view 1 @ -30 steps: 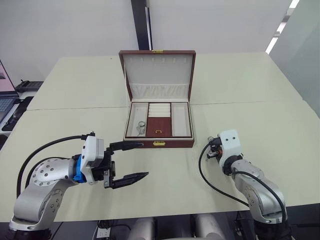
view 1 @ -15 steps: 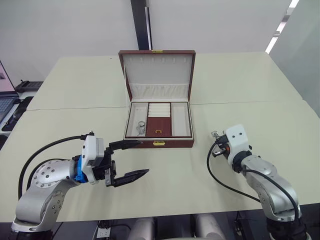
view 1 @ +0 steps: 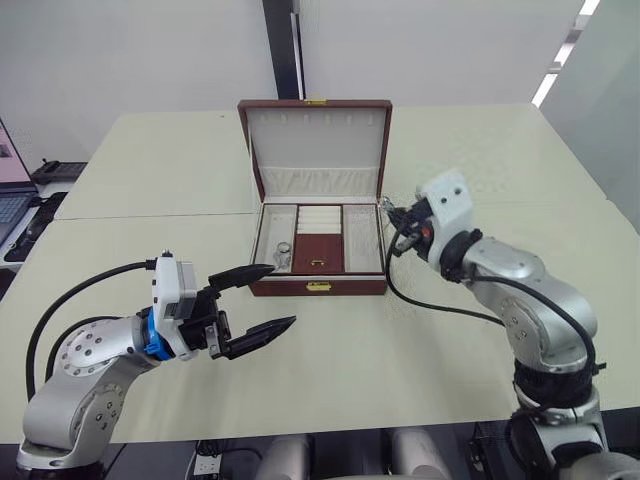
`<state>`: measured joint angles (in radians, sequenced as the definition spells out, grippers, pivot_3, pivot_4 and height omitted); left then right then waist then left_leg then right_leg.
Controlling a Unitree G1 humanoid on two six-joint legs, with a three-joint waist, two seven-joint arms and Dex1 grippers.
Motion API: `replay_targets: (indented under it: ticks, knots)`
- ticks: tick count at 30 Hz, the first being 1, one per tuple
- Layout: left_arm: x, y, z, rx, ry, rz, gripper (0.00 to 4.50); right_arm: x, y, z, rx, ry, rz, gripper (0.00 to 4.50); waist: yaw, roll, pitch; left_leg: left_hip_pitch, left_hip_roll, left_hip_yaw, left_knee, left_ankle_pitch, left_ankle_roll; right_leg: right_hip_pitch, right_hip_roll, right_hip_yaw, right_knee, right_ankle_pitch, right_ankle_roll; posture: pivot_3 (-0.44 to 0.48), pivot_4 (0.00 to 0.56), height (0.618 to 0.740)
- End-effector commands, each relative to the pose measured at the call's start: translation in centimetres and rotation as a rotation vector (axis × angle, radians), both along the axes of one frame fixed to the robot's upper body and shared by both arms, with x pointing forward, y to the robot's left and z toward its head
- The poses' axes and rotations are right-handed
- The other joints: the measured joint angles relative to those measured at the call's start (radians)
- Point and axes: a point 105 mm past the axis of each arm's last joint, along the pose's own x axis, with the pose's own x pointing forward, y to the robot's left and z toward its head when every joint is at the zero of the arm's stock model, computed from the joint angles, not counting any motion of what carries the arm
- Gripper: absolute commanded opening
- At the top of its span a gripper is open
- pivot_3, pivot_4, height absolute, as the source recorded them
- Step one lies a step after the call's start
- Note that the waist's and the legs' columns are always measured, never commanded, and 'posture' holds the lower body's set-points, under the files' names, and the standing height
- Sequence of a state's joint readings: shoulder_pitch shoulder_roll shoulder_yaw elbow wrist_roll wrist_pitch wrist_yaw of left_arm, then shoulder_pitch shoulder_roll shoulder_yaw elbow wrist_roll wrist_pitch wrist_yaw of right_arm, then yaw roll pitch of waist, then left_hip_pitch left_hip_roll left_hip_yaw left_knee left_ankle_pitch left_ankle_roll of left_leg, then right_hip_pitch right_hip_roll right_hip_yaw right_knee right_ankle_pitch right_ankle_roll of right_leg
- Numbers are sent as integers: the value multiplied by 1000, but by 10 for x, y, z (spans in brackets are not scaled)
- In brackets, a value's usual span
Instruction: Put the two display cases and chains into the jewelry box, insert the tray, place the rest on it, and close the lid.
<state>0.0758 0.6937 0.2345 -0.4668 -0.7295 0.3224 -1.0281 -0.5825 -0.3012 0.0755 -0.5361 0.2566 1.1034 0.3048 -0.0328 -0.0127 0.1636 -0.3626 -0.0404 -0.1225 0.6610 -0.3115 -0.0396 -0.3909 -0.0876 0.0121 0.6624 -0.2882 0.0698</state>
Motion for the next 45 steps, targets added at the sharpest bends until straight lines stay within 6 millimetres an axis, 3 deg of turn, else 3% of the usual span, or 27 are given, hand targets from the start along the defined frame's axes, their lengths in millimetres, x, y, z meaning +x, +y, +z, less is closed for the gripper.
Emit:
replay_targets:
  ticks: [1,14,26,30,37,45]
  knots:
    - [-4,-5,9,-14,-40,-11,4500,5,13,1,3,4,43,7,0,0,0,0,0,0,0,0,-1,0,0,0,0,0,0,0,150,740]
    - [-6,-8,7,-23,-44,15,4500,13,22,-42,-42,160,111,7,0,0,0,-1,0,1,0,1,-2,-2,0,1,0,0,0,0,150,740]
    - [-3,1,5,-29,-31,77,4500,12,9,-22,-27,87,115,3211,0,0,0,-1,0,1,0,1,-2,-2,0,1,0,0,0,0,150,740]
    - [14,20,8,-36,-27,233,4500,10,-7,-7,-33,0,102,4454,1,0,0,-1,0,1,0,0,0,-2,0,1,0,0,0,0,150,740]
    - [44,65,6,-1,33,522,4500,3,-46,0,-103,-138,47,4454,2,0,0,-1,0,1,0,-1,1,-2,0,1,0,0,0,0,150,740]
    - [72,112,4,39,18,807,4500,-1,-77,-26,-233,-158,-2,4454,2,0,0,-1,0,1,0,1,-2,-2,0,1,0,0,0,0,150,740]
